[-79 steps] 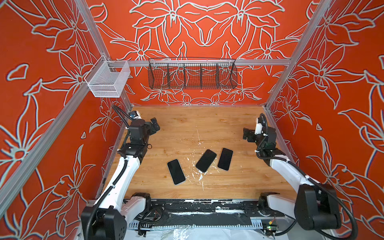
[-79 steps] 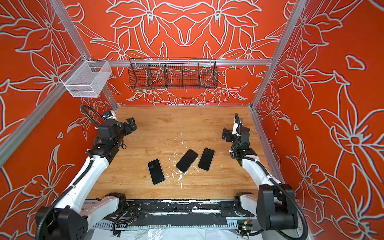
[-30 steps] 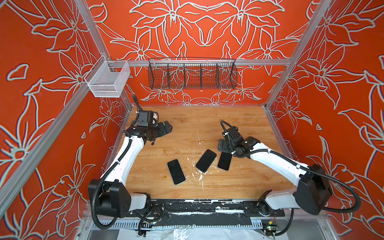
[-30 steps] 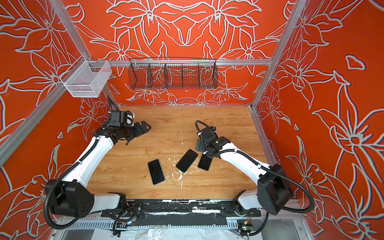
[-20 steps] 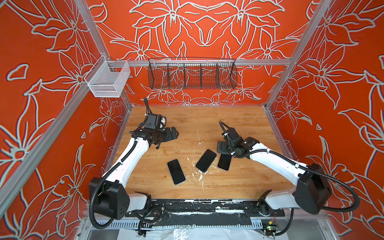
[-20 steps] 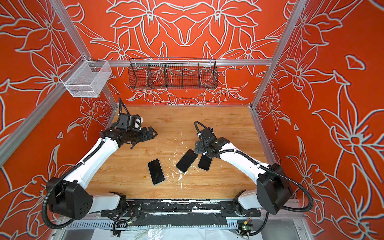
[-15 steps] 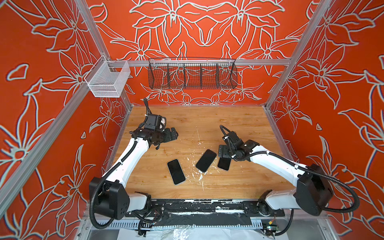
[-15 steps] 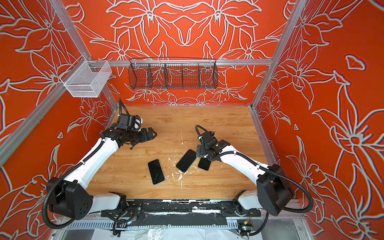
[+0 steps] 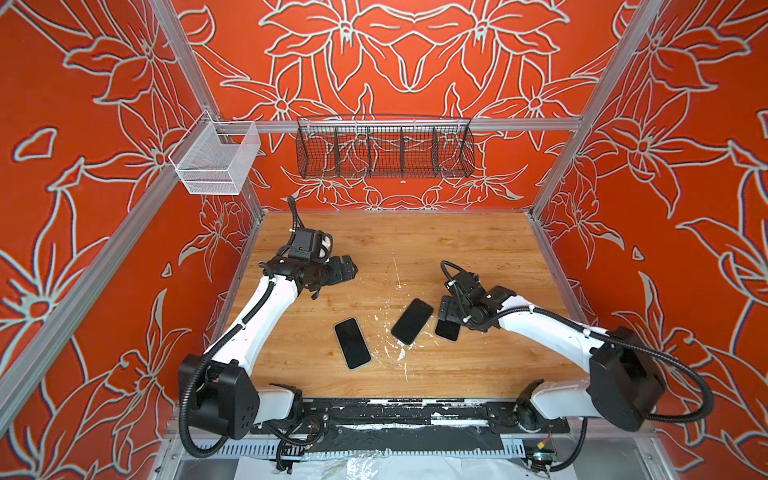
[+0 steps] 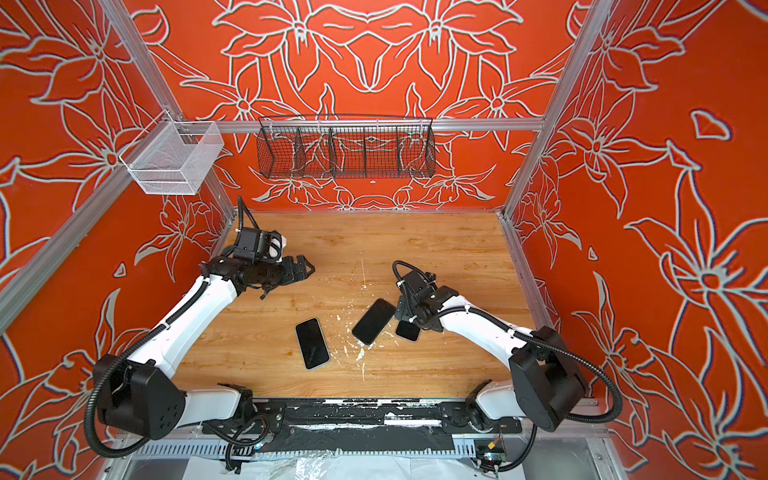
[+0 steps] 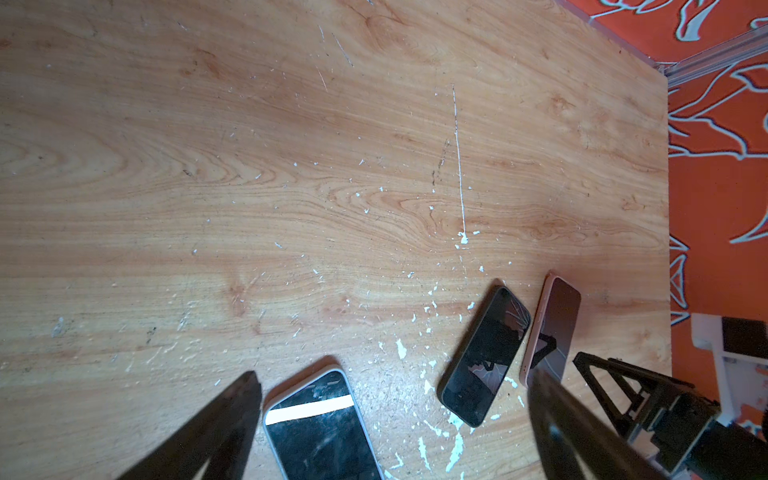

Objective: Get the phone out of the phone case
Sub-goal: 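Lower the right gripper and pinch the pink-cased phone's near edge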

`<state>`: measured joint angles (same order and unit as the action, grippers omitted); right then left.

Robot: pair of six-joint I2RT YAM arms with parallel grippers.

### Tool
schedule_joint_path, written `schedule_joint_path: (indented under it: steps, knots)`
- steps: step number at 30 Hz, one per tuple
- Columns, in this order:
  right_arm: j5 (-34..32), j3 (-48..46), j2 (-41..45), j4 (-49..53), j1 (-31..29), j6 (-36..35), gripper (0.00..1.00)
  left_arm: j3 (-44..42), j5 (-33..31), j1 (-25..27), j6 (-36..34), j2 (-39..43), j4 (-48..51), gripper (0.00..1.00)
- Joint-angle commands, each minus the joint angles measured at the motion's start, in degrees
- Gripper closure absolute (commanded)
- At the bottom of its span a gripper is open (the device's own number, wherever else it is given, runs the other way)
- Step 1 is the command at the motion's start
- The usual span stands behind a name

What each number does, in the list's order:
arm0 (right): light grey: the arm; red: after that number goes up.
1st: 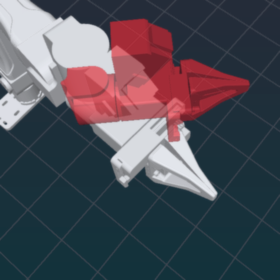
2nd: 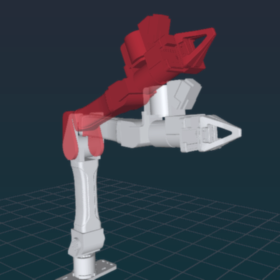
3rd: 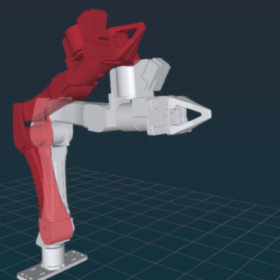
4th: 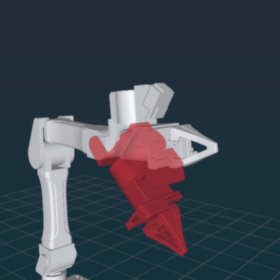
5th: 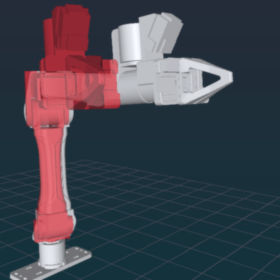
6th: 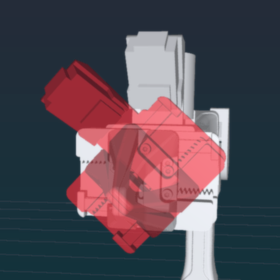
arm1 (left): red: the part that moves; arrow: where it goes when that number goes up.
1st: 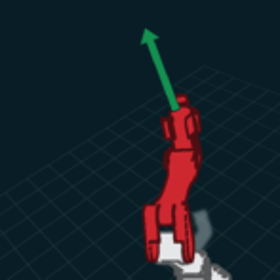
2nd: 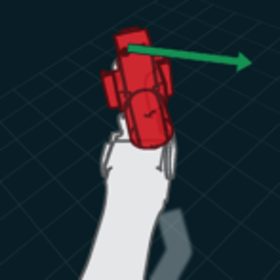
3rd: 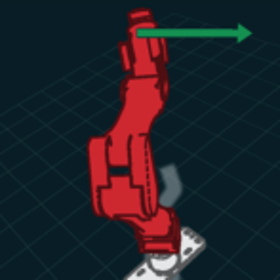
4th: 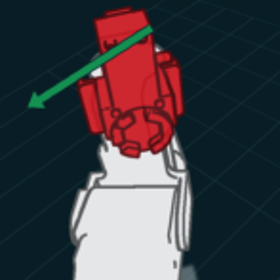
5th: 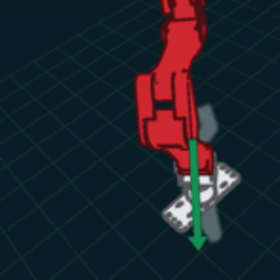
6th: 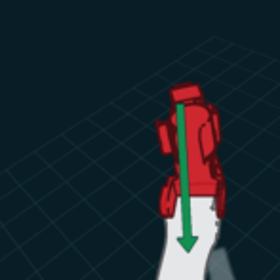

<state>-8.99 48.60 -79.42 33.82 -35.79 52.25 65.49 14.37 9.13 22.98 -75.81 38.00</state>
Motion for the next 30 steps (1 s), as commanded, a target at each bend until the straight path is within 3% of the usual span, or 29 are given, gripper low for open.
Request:
schedule_joint_path:
  steps: [1, 9, 30]
  knots:
    - [-3.1, 1.5, -2.1, 2.1, -0.6, 6.0, 0.05, -0.2, 1.1, 0.1, 0.0, 0.7, 0.4, 0.03]
    - [-2.4, 7.1, -9.7, 8.5, -0.7, 7.8, 0.05, -0.2, 2.1, 0.1, 0.3, 0.3, 0.3, 0.03]
    - [0.6, 8.9, -14.6, 4.6, -1.7, 6.9, 0.06, -0.6, 1.6, 0.1, 0.8, 0.4, 0.2, 0.03]
